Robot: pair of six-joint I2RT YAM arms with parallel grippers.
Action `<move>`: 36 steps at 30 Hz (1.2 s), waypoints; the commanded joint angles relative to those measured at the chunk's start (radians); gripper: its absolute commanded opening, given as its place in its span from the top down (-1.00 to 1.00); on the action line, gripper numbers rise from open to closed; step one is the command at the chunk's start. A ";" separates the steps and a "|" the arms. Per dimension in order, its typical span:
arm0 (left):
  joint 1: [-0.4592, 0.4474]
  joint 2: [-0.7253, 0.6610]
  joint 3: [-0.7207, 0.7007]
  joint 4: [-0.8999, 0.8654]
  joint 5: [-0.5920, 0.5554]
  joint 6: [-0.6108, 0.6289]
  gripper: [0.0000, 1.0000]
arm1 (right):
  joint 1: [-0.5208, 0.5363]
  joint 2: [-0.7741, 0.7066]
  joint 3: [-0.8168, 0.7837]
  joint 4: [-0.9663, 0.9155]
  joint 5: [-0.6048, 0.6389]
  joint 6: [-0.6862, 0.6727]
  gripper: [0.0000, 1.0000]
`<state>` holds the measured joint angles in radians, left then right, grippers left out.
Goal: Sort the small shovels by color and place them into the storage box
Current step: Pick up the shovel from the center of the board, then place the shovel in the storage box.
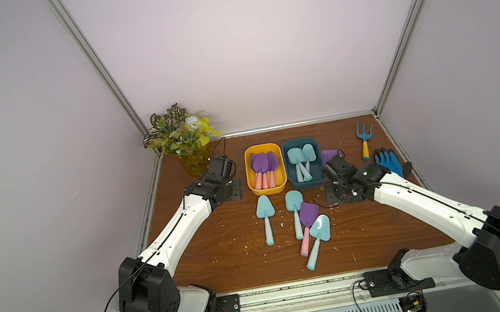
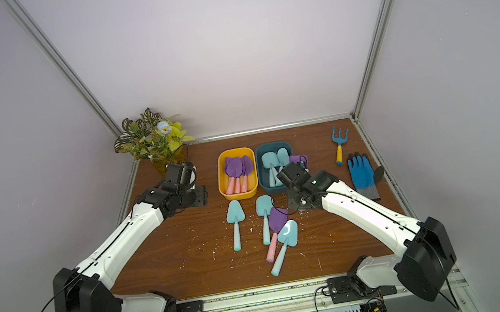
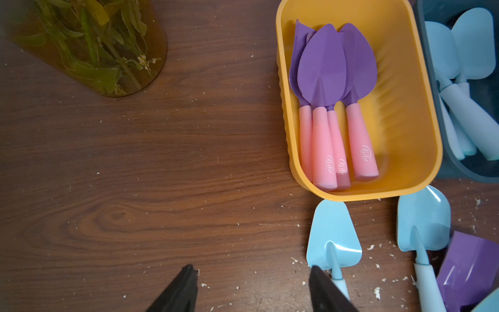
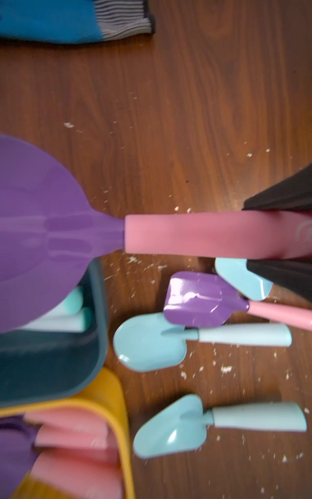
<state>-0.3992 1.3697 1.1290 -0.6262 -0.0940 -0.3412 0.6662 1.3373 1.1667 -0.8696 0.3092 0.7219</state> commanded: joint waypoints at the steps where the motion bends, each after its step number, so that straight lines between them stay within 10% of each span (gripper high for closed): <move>1: 0.013 -0.058 -0.019 -0.009 -0.018 -0.013 -0.36 | -0.001 0.075 0.126 0.018 -0.006 -0.074 0.94; 18: 0.013 -0.169 -0.105 -0.072 0.029 -0.088 -0.35 | 0.001 0.739 0.975 -0.145 -0.231 -0.266 0.92; 36: 0.011 -0.196 -0.082 -0.152 -0.011 -0.090 -0.36 | 0.016 1.069 1.268 -0.239 -0.254 -0.301 0.92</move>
<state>-0.3992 1.1904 1.0183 -0.7395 -0.0834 -0.4366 0.6777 2.4104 2.3974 -1.0908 0.0715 0.4271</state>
